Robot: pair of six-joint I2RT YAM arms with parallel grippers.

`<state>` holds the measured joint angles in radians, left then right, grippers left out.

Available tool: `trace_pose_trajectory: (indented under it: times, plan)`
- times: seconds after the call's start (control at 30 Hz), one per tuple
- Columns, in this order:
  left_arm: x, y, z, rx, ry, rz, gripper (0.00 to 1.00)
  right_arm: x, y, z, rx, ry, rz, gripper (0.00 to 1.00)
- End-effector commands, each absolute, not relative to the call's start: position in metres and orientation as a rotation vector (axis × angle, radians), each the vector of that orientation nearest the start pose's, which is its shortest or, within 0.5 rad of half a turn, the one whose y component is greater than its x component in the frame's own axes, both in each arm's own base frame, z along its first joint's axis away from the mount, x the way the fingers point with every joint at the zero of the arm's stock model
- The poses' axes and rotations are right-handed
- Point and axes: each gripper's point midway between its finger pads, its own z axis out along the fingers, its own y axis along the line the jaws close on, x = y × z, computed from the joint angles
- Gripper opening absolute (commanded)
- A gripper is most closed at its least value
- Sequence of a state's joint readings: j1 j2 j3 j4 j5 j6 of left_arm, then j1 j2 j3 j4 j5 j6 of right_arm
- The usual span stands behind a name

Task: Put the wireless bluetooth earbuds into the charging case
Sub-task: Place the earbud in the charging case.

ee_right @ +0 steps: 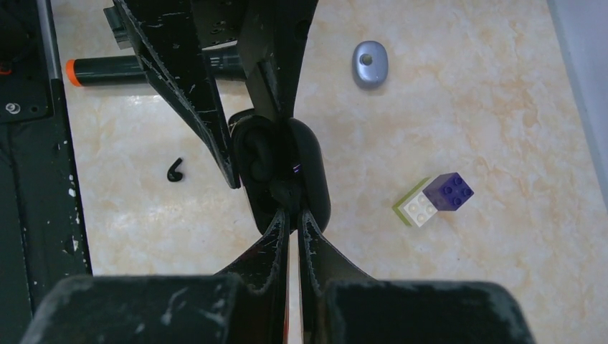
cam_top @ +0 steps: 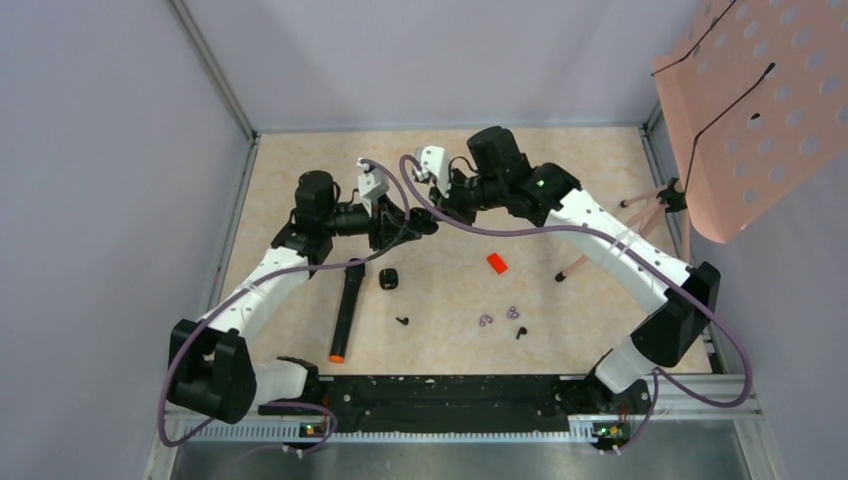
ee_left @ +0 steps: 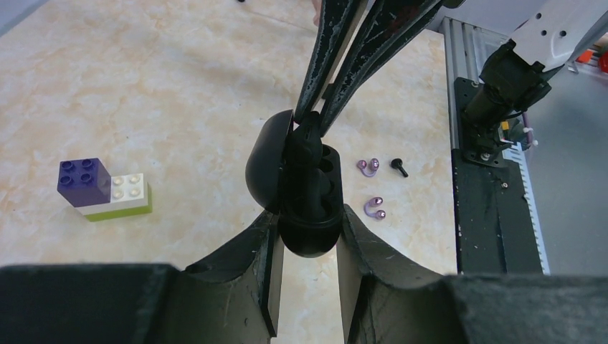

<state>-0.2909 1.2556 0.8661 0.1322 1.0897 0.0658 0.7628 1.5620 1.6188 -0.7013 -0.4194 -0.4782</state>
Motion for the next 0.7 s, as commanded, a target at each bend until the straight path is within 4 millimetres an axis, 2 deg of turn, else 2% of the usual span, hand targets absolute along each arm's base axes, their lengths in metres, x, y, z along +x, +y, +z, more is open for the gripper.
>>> trace_pose_trajectory:
  times: [0.0,0.17,0.67]
  plan:
    - [0.268,-0.249,0.273,1.13,1.373,-1.143,0.0,0.276,0.347,0.304,-1.454,1.572,0.633,0.0]
    - [0.268,-0.249,0.277,1.12,1.367,-1.144,0.0,0.273,0.345,0.297,-1.472,1.584,0.636,0.0]
    - [0.268,-0.25,0.278,1.1,1.374,-1.161,0.0,0.259,0.333,0.291,-1.531,1.573,0.626,0.0]
